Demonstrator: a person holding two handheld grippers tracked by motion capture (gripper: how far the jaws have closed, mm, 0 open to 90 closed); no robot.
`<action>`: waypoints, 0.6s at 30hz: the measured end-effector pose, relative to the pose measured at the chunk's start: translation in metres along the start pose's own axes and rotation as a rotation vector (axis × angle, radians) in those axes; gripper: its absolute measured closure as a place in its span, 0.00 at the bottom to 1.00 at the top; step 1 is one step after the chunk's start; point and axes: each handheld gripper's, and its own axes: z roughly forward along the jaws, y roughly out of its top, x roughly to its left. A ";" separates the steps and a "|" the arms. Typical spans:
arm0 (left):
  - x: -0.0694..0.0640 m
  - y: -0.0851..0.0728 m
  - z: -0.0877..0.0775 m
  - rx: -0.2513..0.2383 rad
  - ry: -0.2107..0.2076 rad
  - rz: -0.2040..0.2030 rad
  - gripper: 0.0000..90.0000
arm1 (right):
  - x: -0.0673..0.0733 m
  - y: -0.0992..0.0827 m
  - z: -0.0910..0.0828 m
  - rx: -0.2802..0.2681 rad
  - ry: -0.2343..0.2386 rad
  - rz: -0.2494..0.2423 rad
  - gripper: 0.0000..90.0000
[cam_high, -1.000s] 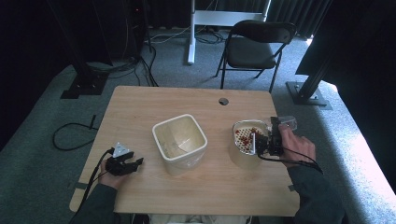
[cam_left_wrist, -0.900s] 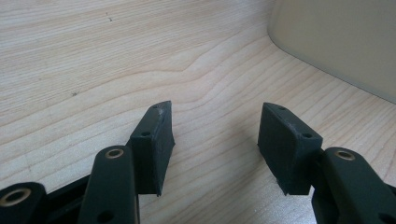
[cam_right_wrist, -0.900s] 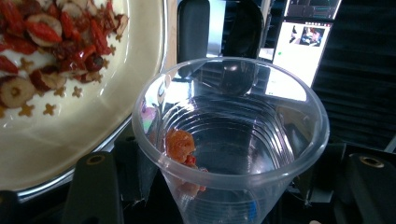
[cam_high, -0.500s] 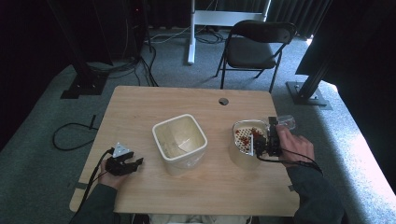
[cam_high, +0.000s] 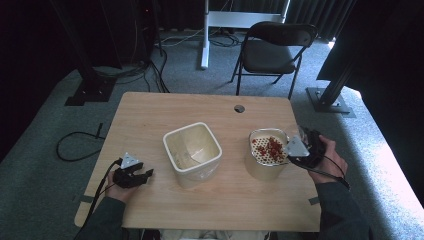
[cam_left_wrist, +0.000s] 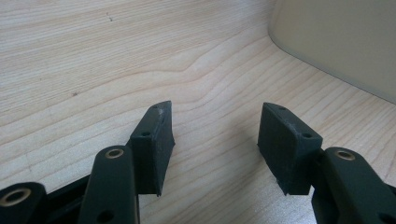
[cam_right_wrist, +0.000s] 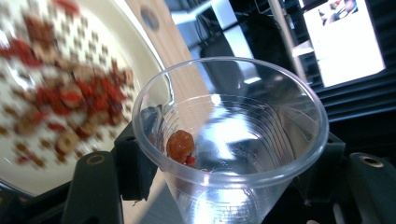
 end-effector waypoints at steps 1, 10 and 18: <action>0.000 0.000 0.000 0.000 0.000 0.001 0.51 | -0.003 -0.003 -0.001 -0.023 0.019 0.060 0.38; 0.000 0.000 0.000 0.000 0.002 0.002 0.51 | -0.032 -0.030 -0.008 -0.217 0.210 0.498 0.39; 0.000 0.000 0.000 0.000 0.002 0.001 0.51 | -0.038 -0.044 -0.008 -0.352 0.330 0.711 0.39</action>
